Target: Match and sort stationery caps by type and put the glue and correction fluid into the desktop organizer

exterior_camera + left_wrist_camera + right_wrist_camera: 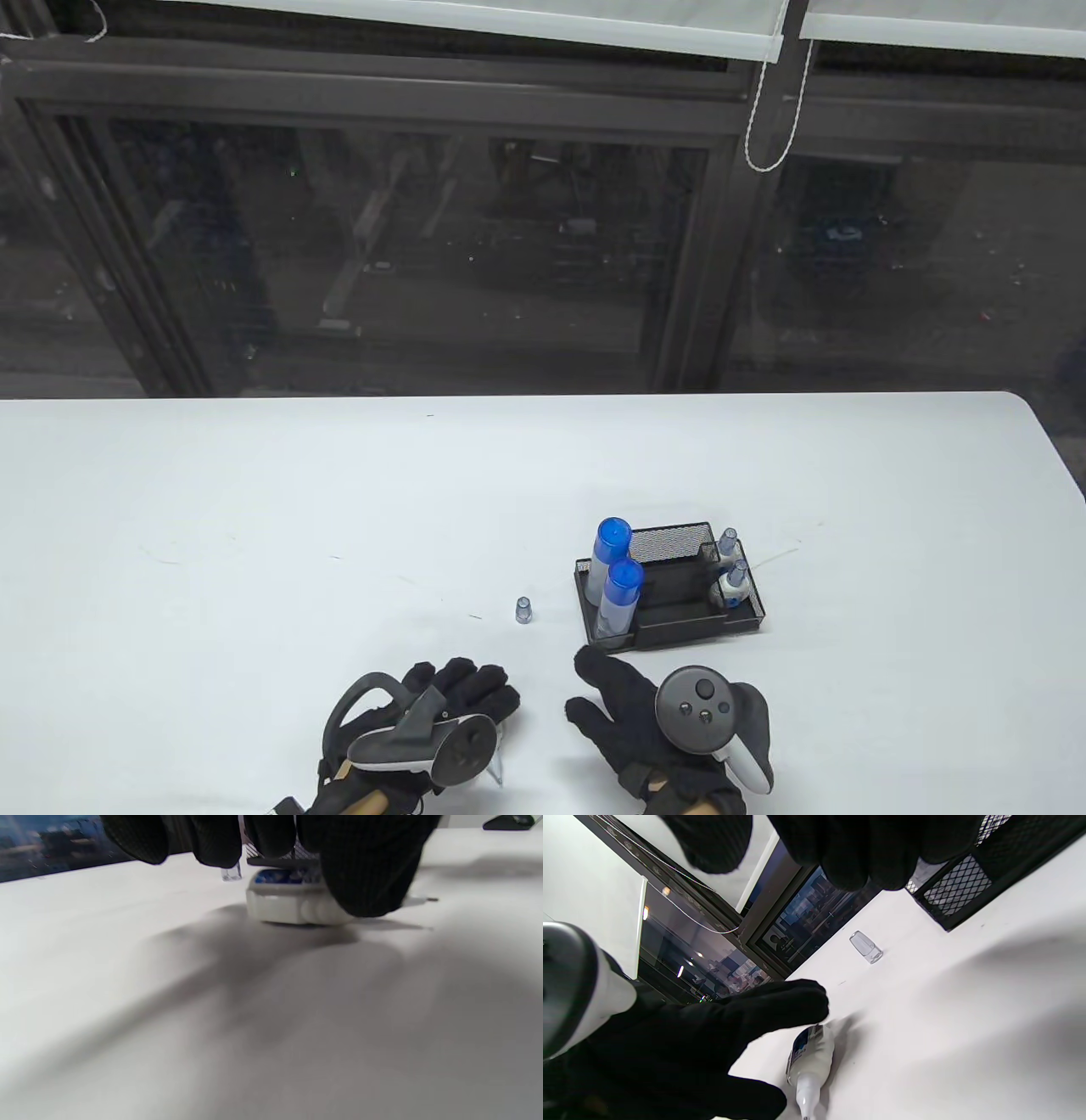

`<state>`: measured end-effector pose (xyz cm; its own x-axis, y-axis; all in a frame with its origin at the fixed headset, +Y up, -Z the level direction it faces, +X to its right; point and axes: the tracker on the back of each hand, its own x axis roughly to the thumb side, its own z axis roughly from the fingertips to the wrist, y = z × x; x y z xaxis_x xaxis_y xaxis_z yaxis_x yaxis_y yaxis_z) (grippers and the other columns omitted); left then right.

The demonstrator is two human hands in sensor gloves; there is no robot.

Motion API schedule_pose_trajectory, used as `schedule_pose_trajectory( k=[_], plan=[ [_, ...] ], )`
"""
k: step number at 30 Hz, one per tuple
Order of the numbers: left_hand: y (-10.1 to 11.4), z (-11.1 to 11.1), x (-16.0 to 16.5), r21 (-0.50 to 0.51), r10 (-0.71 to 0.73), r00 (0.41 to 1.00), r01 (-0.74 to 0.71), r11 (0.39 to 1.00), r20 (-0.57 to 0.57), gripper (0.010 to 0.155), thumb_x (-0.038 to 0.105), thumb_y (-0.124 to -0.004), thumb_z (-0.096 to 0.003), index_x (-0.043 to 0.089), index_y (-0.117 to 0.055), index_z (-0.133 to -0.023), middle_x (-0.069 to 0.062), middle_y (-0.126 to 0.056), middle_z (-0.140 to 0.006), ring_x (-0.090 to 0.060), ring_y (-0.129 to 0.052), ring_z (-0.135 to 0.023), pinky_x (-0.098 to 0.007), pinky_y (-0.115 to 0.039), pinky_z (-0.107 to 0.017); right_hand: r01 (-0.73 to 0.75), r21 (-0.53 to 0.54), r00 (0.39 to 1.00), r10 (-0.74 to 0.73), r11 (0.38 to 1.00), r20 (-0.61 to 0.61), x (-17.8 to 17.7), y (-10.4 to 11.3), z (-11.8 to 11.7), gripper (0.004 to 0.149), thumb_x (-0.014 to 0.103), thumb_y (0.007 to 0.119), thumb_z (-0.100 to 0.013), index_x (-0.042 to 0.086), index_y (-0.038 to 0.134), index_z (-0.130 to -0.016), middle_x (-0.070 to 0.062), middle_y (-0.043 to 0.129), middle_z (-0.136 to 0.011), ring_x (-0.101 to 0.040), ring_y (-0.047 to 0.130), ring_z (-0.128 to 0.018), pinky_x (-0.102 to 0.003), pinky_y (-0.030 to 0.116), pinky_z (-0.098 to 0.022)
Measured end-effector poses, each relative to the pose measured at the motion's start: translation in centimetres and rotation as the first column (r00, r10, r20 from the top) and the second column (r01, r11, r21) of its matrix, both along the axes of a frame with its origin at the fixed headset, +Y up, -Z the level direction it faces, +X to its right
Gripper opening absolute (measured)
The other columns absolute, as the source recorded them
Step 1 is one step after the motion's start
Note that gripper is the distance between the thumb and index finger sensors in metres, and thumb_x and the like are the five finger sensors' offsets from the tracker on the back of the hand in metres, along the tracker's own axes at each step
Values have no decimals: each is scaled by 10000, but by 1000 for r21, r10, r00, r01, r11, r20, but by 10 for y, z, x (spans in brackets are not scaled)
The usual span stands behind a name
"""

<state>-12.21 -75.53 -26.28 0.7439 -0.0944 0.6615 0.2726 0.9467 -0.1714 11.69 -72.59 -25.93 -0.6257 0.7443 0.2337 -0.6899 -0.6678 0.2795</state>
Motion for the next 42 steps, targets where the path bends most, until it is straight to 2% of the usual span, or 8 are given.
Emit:
schedule_pose_trajectory(
  k=[10, 12, 16, 19, 22, 28, 36, 42],
  plan=[
    [-16, 1, 3, 39, -24, 999, 23, 999, 39, 662, 428, -770, -530, 348, -502, -1130, 11, -548, -1237, -307, -689, -1139, -588, -670, -751, 12, -10, 1000, -12, 1000, -6, -1, 0, 0, 643, 431, 721, -529, 139, 574, -1083, -182, 661, -1078, -444, 688, -962, -605, 570, -707],
    [-16, 1, 1, 131, 29, 999, -33, 991, 38, 615, 410, -769, -528, 363, -546, -1100, 38, -657, -1178, -258, -784, -1084, -551, -719, -731, 12, -15, 1000, -12, 1000, -9, -1, -1, 0, 643, 432, 720, -529, 140, 573, -1083, -184, 660, -1078, -443, 687, -963, -605, 569, -708],
    [-10, -3, -11, 60, 196, 980, -194, 979, -28, 602, 445, -785, -509, 367, -595, -1075, 46, -735, -1133, -241, -866, -1023, -517, -762, -705, 22, -23, 1000, -22, 999, -5, -1, 0, 0, 645, 433, 717, -530, 143, 565, -1086, -182, 653, -1082, -442, 679, -968, -606, 564, -710],
    [5, -5, -28, -82, 438, 887, -453, 888, -148, 606, 455, -805, -505, 339, -626, -1072, 17, -778, -1110, -251, -946, -947, -491, -822, -652, -8, -21, 1000, 7, 1000, -21, -4, 4, 0, 650, 436, 716, -532, 142, 558, -1090, -186, 643, -1088, -448, 668, -974, -611, 556, -712],
    [31, -1, -48, -175, 664, 707, -706, 687, -243, 608, 465, -813, -509, 309, -642, -1072, -17, -788, -1103, -269, -973, -909, -489, -833, -629, -42, 8, 998, 43, 999, -35, -11, 15, -1, 653, 437, 721, -531, 144, 559, -1092, -186, 643, -1092, -450, 668, -976, -614, 557, -712],
    [64, 10, -78, -115, 838, 496, -868, 482, -227, 606, 505, -800, -508, 307, -658, -1063, -8, -817, -1082, -254, -1009, -868, -464, -857, -614, -136, 63, 990, 138, 989, -37, -30, 45, -11, 607, 395, 692, -548, 161, 564, -1094, -176, 643, -1098, -445, 670, -983, -618, 554, -715],
    [70, 8, -98, -59, 864, 442, -895, 441, -241, 596, 508, -780, -522, 334, -632, -1073, 20, -800, -1099, -253, -1021, -850, -461, -860, -610, -186, 49, 981, 188, 981, -39, -58, 69, -46, 607, 379, 697, -555, 171, 547, -1105, -178, 616, -1116, -448, 640, -1003, -625, 535, -725],
    [65, 5, -102, -36, 856, 433, -896, 442, -281, 613, 509, -783, -525, 308, -623, -1082, -22, -777, -1112, -219, -985, -875, -485, -821, -636, -280, 8, 960, 280, 960, -12, -93, 62, -82, 617, 371, 723, -551, 190, 537, -1111, -180, 582, -1133, -451, 611, -1018, -621, 515, -737]
  ],
)
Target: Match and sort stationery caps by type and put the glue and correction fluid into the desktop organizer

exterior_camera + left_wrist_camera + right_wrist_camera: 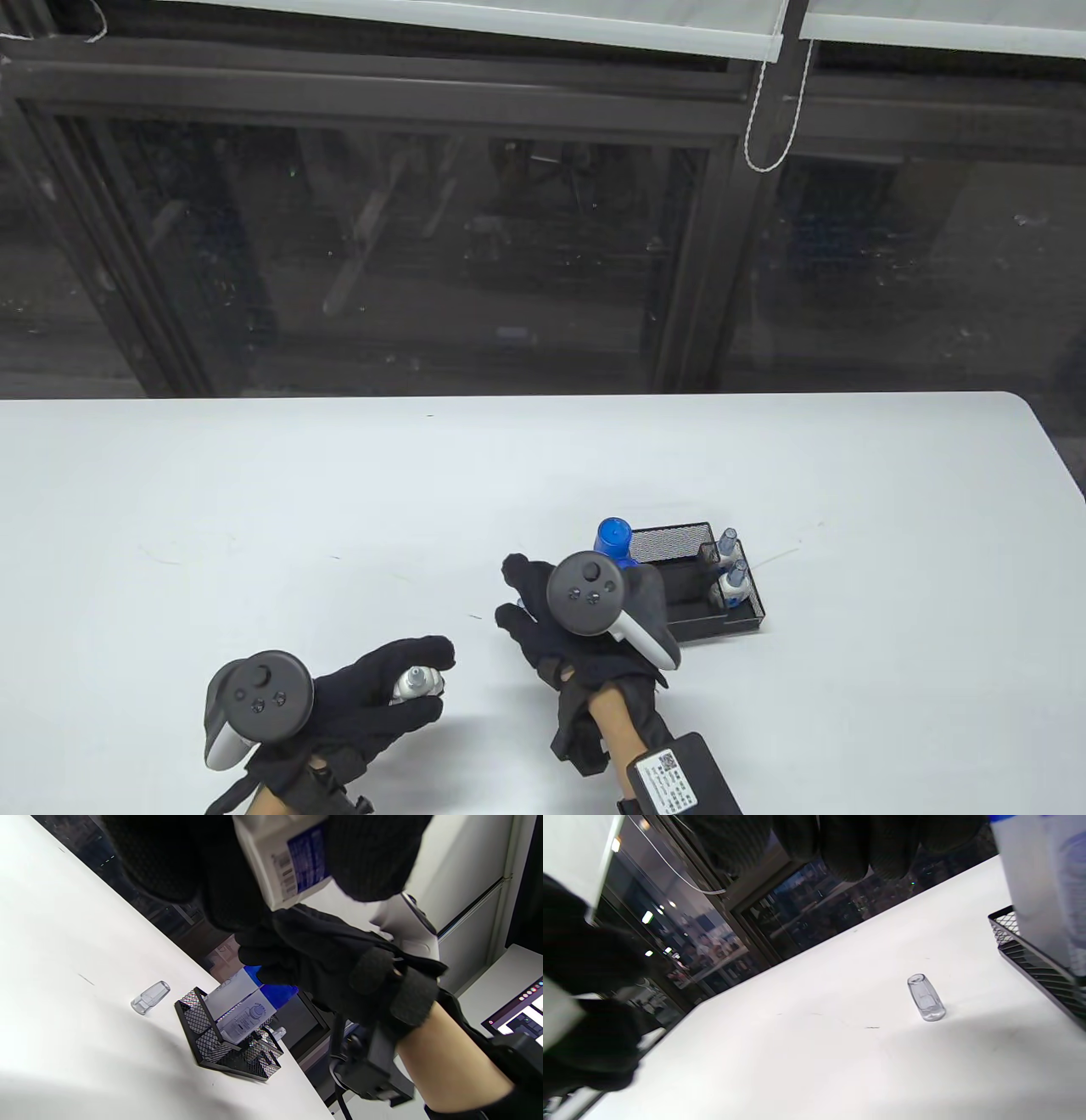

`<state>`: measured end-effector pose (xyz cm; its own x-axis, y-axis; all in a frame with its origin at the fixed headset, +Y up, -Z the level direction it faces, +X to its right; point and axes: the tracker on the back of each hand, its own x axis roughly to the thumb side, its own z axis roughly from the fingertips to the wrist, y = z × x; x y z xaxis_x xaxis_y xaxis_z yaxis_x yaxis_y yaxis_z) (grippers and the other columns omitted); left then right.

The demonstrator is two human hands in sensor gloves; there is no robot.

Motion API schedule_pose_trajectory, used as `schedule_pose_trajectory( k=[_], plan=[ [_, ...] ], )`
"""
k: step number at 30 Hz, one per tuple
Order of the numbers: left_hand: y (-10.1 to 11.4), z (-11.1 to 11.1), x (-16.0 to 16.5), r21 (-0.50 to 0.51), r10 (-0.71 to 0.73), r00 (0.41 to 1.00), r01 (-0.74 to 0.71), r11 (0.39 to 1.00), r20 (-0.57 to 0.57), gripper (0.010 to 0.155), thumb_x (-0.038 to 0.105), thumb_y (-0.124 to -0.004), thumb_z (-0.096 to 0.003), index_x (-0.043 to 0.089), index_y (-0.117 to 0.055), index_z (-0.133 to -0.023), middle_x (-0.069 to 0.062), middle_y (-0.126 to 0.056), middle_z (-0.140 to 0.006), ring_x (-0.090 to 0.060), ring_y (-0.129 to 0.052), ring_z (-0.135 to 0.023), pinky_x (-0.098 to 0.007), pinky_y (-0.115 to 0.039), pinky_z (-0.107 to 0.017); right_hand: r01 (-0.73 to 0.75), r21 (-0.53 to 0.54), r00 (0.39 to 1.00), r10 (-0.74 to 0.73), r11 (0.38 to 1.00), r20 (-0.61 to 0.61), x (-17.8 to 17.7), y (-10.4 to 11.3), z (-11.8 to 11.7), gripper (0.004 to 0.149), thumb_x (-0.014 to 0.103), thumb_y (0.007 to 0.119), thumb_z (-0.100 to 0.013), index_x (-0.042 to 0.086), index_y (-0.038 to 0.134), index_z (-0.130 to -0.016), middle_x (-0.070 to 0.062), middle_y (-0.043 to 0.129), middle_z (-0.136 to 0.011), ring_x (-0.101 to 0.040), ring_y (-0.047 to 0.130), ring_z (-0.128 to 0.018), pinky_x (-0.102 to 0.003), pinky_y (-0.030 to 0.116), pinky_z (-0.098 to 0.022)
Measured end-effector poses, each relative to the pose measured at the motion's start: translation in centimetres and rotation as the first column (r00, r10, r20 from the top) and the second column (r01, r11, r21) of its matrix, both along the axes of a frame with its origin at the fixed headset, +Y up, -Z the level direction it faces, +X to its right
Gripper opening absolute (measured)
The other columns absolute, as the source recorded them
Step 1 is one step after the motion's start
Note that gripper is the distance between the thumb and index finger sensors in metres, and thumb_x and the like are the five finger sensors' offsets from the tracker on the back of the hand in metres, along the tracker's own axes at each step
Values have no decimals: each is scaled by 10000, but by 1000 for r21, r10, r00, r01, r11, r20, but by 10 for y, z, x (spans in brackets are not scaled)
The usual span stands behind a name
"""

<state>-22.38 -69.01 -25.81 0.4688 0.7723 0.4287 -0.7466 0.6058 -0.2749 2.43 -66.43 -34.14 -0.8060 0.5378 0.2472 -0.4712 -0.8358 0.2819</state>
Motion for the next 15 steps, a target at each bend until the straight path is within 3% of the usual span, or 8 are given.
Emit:
schedule_pose_trajectory(
  k=[10, 13, 15],
  plan=[
    [-9, -5, -3, -37, 5, 1000, -6, 999, -29, 608, 516, -772, -532, 299, -628, -1081, -27, -790, -1097, -220, -979, -876, -487, -814, -638, -220, -70, 971, 226, 973, 84, -25, -79, -43, 637, 331, 689, -560, 209, 441, -1134, -210, 442, -1164, -492, 469, -1041, -632, 429, -754],
    [-10, -6, -3, -38, 7, 999, -8, 999, -32, 608, 520, -769, -531, 299, -628, -1080, -27, -791, -1095, -219, -980, -875, -486, -814, -638, -296, -79, 950, 302, 952, 80, -30, -98, -45, 618, 318, 688, -561, 216, 461, -1127, -214, 480, -1148, -510, 498, -1018, -718, 364, -708],
    [-12, -7, -4, -43, 10, 999, -12, 999, -38, 609, 519, -768, -533, 297, -626, -1082, -29, -794, -1093, -220, -980, -874, -488, -814, -637, -346, -60, 930, 351, 936, 106, -32, -105, -45, 580, 292, 696, -558, 209, 528, -1106, -204, 560, -1119, -485, 561, -998, -716, 411, -697]
  ],
)
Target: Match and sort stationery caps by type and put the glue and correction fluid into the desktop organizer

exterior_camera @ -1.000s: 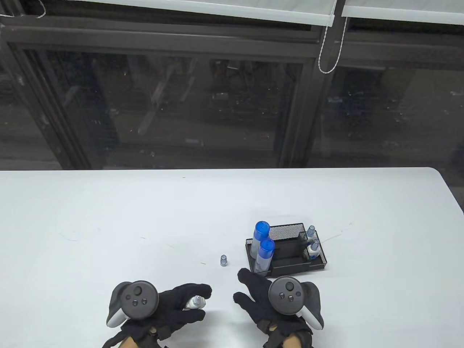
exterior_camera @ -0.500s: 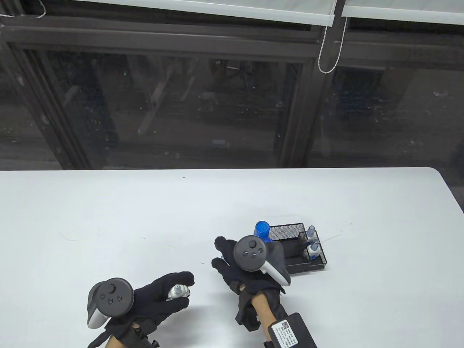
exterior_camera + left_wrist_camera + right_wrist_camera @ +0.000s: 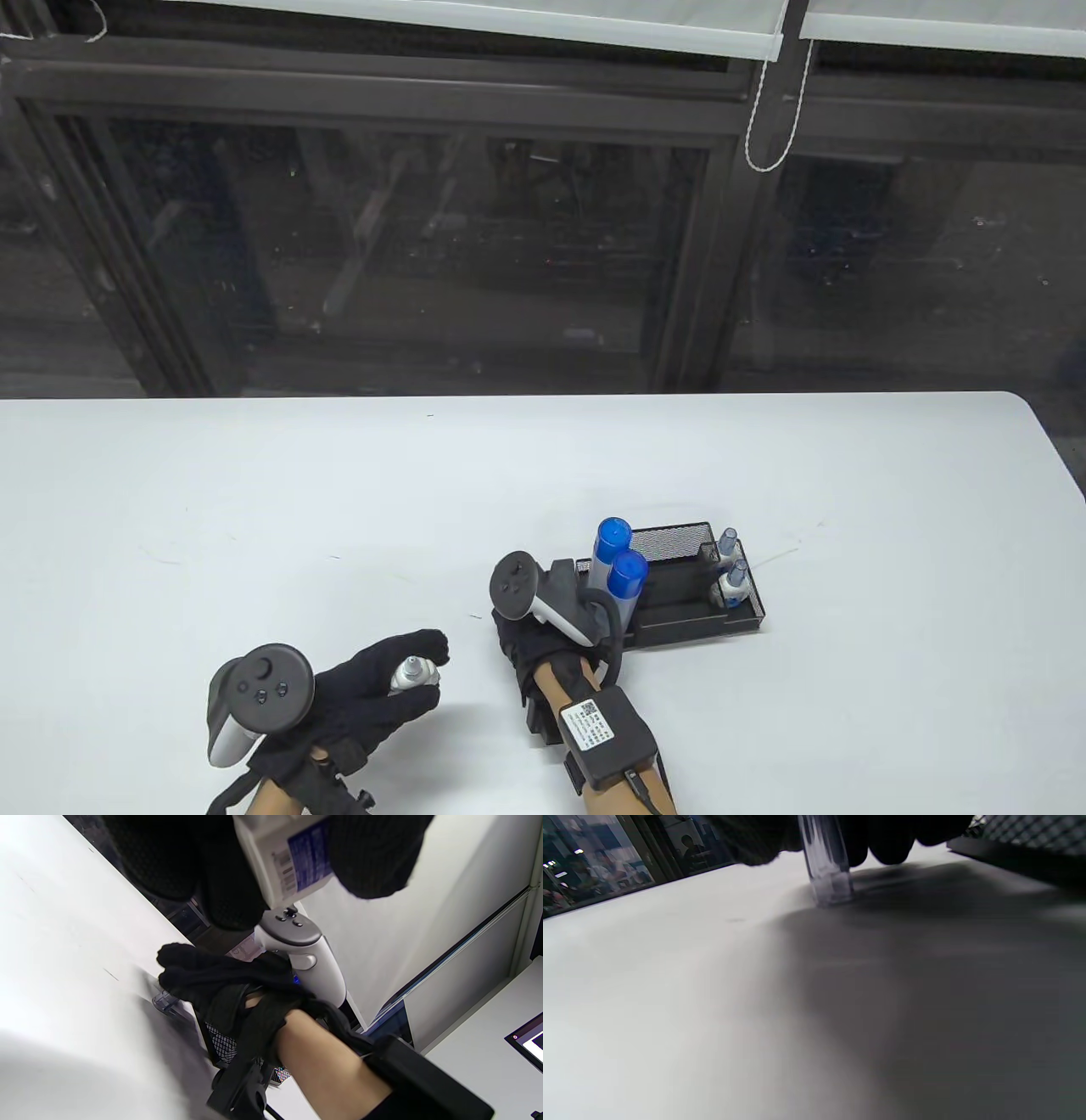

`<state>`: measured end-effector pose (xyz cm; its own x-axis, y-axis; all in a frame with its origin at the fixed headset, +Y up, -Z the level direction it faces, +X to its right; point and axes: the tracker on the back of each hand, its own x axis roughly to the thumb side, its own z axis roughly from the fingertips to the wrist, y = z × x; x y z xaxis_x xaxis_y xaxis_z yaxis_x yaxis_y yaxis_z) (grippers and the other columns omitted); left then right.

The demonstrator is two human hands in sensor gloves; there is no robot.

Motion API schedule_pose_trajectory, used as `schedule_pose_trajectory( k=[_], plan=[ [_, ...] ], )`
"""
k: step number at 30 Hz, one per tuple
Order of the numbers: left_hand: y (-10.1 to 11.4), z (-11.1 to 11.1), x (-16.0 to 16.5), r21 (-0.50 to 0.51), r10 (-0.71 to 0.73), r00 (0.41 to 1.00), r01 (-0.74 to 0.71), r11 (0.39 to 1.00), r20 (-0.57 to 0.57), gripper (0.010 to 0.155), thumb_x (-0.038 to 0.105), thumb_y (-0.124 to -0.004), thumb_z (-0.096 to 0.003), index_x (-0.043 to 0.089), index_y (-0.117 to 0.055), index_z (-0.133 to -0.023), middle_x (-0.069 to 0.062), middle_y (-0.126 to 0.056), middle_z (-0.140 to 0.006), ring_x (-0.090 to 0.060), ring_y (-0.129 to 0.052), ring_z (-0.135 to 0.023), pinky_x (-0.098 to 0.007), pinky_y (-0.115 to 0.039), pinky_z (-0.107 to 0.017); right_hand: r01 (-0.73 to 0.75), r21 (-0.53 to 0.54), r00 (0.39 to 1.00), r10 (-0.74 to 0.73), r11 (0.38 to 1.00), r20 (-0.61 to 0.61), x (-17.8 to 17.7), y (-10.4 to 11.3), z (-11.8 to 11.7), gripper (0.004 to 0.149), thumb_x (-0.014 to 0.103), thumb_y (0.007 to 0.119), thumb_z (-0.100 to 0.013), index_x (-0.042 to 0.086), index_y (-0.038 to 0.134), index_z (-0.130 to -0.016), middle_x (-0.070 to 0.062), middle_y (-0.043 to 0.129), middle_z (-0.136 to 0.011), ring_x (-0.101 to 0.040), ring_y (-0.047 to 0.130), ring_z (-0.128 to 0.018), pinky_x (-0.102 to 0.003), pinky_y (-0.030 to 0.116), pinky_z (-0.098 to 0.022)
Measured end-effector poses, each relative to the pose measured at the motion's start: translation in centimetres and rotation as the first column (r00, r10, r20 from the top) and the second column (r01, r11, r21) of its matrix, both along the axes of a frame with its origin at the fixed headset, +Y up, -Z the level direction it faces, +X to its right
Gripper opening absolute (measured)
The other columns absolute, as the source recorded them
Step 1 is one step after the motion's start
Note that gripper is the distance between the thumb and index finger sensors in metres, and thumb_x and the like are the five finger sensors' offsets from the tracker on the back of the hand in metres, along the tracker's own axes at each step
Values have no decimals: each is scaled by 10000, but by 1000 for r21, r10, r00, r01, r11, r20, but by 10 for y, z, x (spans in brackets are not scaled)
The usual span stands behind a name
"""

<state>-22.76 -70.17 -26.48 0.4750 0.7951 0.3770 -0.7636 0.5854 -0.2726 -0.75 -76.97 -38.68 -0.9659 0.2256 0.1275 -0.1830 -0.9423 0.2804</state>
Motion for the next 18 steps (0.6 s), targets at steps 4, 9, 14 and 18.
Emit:
schedule_pose_trajectory(
  k=[4, 9, 14, 18],
  plan=[
    [-1, 0, 0, -2, 2, 1000, -2, 1000, 5, 609, 517, -768, -533, 297, -624, -1083, -28, -794, -1093, -222, -978, -876, -488, -812, -639, -110, 86, 994, 109, 990, 6, -5, -3, 3, 509, 227, 729, -545, 212, 653, -1048, -140, 632, -1084, -423, 645, -973, -651, 504, -706],
    [-1, 0, 2, -2, -18, 1000, 18, 1000, 2, 609, 516, -768, -534, 296, -625, -1083, -27, -796, -1091, -222, -979, -875, -488, -812, -639, -158, 187, 987, 159, 969, 9, -4, 0, 6, 459, 198, 778, -512, 229, 766, -970, -115, 780, -989, -394, 793, -863, -575, 639, -671],
    [-4, -1, 4, -16, -25, 1000, 25, 1000, 3, 612, 518, -767, -534, 294, -624, -1085, -27, -796, -1090, -222, -979, -873, -487, -812, -638, -37, 196, 999, 42, 980, -21, -1, 21, 13, 486, 224, 789, -501, 215, 754, -985, -130, 811, -975, -352, 878, -822, -485, 750, -641],
    [-7, -1, 7, -30, -37, 999, 37, 999, 8, 614, 522, -768, -532, 292, -626, -1083, -28, -800, -1086, -219, -982, -869, -485, -814, -636, 120, 227, 992, -106, 967, -72, 4, 61, 27, 498, 266, 815, -482, 210, 770, -975, -119, 875, -929, -305, 957, -762, -432, 832, -588]
  ],
)
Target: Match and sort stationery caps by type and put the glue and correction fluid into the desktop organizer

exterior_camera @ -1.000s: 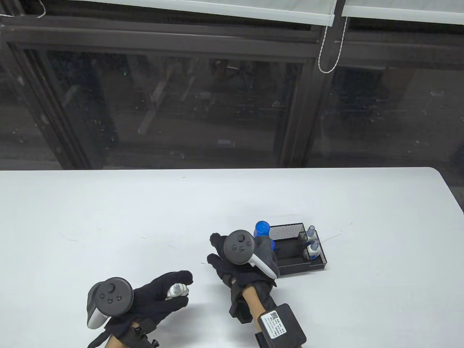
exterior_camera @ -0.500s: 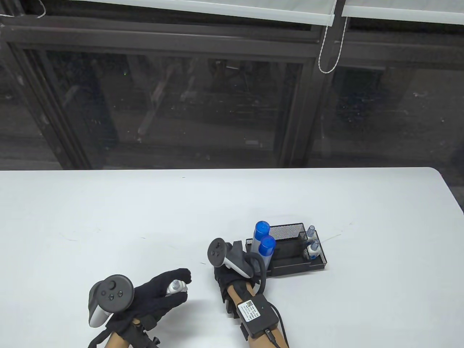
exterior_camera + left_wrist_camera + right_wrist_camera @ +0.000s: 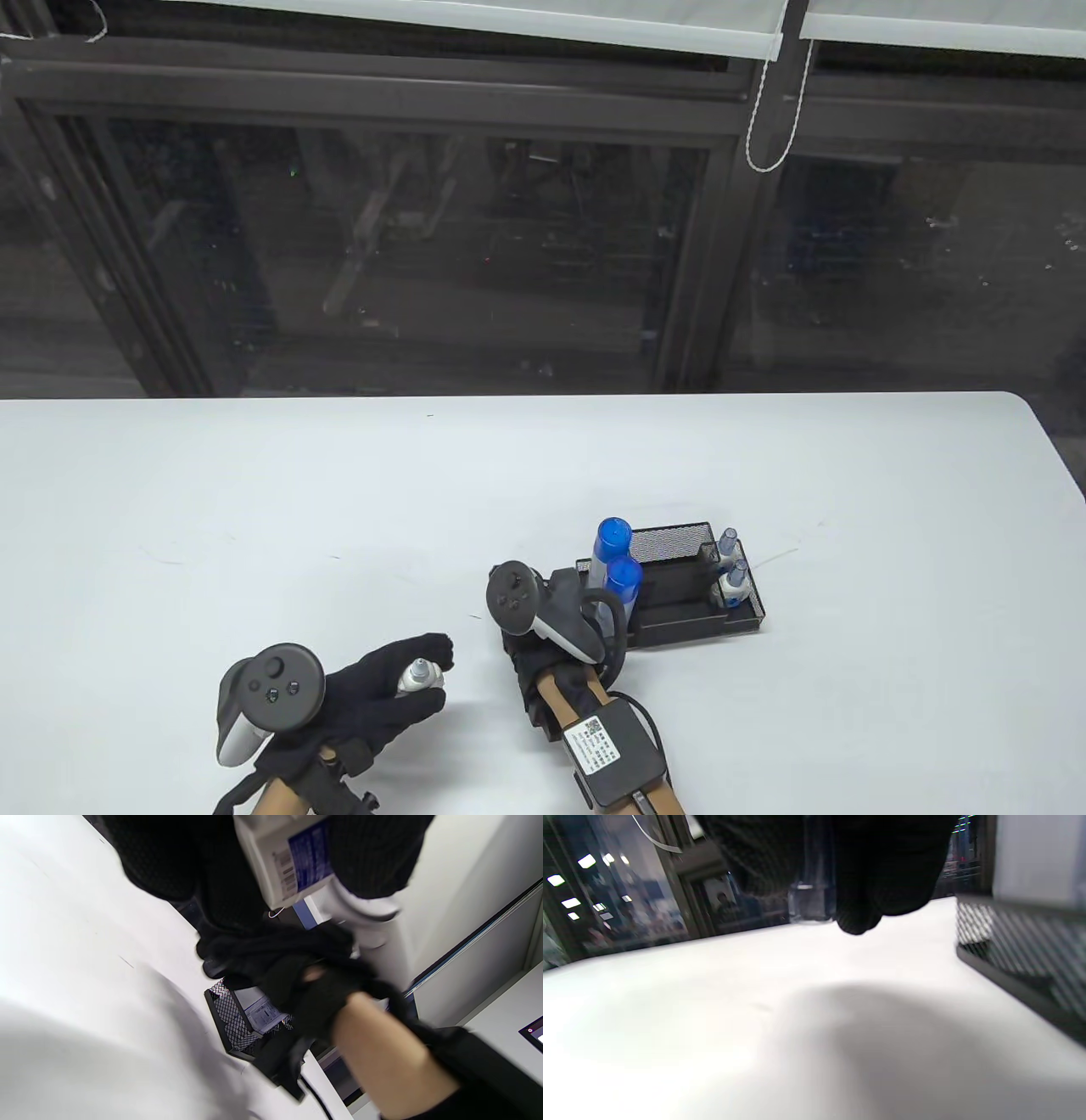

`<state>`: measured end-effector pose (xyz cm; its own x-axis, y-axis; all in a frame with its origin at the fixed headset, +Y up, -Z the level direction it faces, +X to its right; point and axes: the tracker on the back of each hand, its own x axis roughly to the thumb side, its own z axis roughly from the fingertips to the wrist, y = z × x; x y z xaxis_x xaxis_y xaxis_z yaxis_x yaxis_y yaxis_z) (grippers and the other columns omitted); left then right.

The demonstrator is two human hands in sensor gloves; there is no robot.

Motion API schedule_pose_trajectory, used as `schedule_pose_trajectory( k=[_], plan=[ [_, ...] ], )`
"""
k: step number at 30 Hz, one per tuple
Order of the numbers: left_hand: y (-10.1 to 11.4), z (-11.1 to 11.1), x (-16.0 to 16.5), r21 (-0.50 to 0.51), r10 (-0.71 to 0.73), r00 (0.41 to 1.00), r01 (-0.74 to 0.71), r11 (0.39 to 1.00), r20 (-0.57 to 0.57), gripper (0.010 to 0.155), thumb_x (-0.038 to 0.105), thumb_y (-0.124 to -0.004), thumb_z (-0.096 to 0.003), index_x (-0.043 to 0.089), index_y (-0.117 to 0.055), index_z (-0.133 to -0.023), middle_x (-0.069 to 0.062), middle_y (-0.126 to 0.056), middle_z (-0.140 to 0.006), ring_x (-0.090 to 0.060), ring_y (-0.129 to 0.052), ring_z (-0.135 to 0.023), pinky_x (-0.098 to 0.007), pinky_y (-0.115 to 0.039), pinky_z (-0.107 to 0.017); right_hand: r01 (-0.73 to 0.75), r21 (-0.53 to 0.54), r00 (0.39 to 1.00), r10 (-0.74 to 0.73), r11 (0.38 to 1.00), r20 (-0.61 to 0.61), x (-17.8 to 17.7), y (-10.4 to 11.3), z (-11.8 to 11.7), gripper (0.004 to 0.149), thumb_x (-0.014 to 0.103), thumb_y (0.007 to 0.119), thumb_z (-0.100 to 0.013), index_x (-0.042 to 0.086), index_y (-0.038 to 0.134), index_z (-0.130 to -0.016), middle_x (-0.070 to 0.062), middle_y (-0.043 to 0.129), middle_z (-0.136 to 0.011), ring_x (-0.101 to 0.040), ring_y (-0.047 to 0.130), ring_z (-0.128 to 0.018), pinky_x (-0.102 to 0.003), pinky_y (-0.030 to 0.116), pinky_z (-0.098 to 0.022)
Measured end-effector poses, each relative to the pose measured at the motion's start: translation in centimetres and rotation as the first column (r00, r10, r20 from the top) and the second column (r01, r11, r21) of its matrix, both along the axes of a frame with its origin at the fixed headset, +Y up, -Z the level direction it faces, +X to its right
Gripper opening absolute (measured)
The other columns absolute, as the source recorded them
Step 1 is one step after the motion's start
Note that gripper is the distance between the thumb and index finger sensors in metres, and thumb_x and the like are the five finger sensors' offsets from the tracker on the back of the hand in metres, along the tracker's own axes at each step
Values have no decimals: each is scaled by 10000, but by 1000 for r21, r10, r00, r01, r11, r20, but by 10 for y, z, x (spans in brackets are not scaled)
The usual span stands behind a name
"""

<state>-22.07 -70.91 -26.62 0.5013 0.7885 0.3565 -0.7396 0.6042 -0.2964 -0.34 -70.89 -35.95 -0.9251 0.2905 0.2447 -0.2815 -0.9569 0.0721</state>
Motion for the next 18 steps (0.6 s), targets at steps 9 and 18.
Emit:
schedule_pose_trajectory(
  k=[9, 18],
  plan=[
    [-16, 4, 29, -38, -77, 995, 80, 996, 68, 617, 530, -763, -531, 277, -631, -1079, -29, -816, -1070, -210, -992, -848, -479, -819, -628, 347, 98, 934, -336, 933, -120, 42, 68, 57, 513, 358, 792, -478, 170, 796, -956, -97, 964, -806, -276, 1018, -619, -427, 859, -491],
    [-31, 9, 58, -44, -182, 979, 186, 981, 92, 616, 539, -773, -523, 273, -653, -1065, -31, -838, -1044, -193, -1007, -806, -466, -826, -613, 528, 134, 842, -497, 839, -208, 88, 49, 105, 506, 355, 791, -484, 164, 801, -953, -92, 970, -814, -269, 1026, -645, -419, 870, -513]
  ],
)
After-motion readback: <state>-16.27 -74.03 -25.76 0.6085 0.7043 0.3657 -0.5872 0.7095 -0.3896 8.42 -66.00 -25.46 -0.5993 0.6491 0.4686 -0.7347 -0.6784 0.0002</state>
